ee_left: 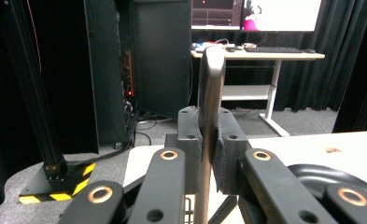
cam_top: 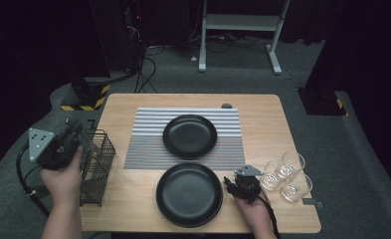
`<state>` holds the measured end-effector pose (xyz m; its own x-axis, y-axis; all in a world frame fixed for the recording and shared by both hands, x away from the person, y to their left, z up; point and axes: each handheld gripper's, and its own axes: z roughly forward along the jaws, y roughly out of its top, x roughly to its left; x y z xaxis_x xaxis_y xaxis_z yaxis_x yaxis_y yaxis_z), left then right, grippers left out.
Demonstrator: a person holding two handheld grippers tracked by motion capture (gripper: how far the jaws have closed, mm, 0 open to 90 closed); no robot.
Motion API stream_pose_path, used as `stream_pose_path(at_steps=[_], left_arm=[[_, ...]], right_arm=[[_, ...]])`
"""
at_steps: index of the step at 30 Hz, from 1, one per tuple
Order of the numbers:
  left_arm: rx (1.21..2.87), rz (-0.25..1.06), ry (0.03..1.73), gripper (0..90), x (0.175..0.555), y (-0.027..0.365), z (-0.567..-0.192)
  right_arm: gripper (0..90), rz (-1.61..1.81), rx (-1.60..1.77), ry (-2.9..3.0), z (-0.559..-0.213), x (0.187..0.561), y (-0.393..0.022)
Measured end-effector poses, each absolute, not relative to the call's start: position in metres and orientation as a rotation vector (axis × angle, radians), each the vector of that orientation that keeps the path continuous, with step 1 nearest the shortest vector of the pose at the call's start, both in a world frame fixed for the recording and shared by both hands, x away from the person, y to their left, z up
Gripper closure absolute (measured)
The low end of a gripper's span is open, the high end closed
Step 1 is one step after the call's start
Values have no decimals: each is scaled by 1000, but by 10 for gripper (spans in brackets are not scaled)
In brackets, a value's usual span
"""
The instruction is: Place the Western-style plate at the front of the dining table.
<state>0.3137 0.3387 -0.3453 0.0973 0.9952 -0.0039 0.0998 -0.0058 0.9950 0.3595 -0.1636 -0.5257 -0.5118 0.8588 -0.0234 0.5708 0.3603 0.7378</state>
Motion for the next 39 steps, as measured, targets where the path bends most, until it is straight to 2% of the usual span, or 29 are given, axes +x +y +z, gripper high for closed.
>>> stream_pose_path(at_steps=[20, 39], left_arm=[[1278, 1181, 1148, 828, 305, 327, -319], [1245, 1146, 1116, 829, 304, 319, -306]], right_arm=[[457, 960, 1246, 2221, -526, 360, -164], [458, 961, 1246, 2221, -526, 360, -164]])
